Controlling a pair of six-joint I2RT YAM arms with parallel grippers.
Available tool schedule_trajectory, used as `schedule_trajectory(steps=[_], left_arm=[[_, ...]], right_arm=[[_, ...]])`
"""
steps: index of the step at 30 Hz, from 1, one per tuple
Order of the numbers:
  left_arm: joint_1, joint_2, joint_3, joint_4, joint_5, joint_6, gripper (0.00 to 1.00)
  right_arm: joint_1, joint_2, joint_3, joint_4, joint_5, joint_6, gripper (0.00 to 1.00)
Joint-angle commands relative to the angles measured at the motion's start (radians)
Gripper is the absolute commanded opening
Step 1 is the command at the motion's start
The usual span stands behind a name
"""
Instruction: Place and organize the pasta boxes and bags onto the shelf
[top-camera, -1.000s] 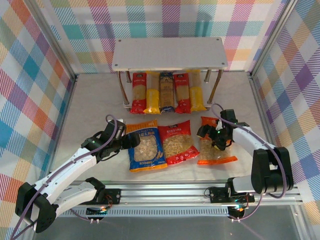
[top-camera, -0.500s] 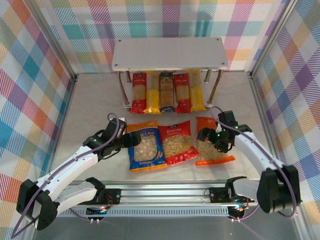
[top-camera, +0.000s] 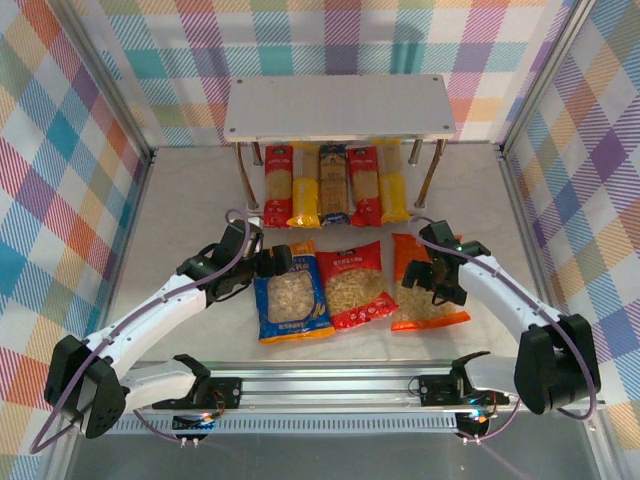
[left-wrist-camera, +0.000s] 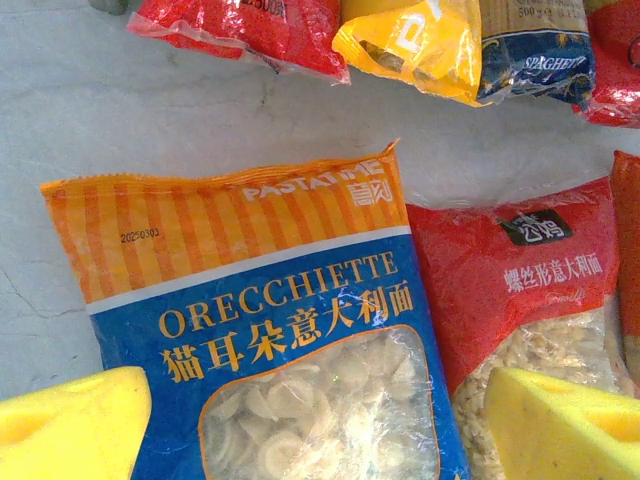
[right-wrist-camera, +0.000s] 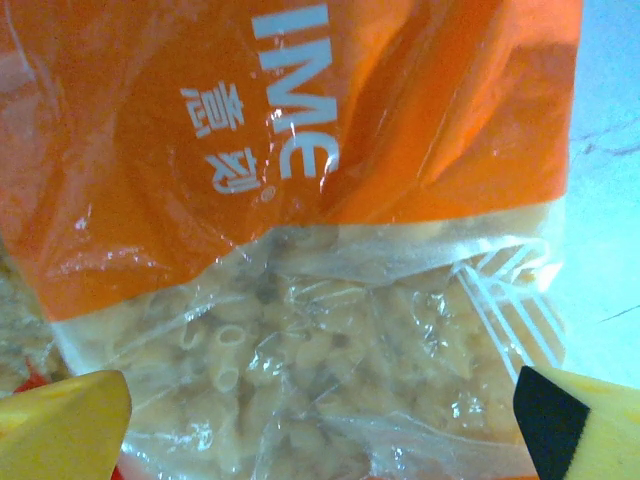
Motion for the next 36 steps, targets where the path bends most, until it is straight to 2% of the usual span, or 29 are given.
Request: schedule_trajectory(steps=[1,12,19,34,36], left_arm=[[0.013,-0.002,0.022,0.011,0.003,0.016,0.87],[0.016,-0.010,0.019,0.007,0.002,0.020,0.87],[0.026,-0.019,0.008,0.007,0.003,0.022,0.87],[0.037,-0.008,-0.001,0.022,0.020,0.021,0.88],[0.038,-0.011,-0.001,0.020,0.018,0.021,0.88]], right_arm=[[0.011,0.037,0.064,0.004,0.065,0.005,0.99],[0.015,0.236,0.181,-0.009,0.078,-0.058,0.99],[0.016,0.327,0.204,-0.025,0.012,-0.094,0.99],[0.016,0.402,0.096,-0.024,-0.131,-0.113,1.00],[0.016,0.411,0.097,-0.024,-0.149,-0.116,0.95]])
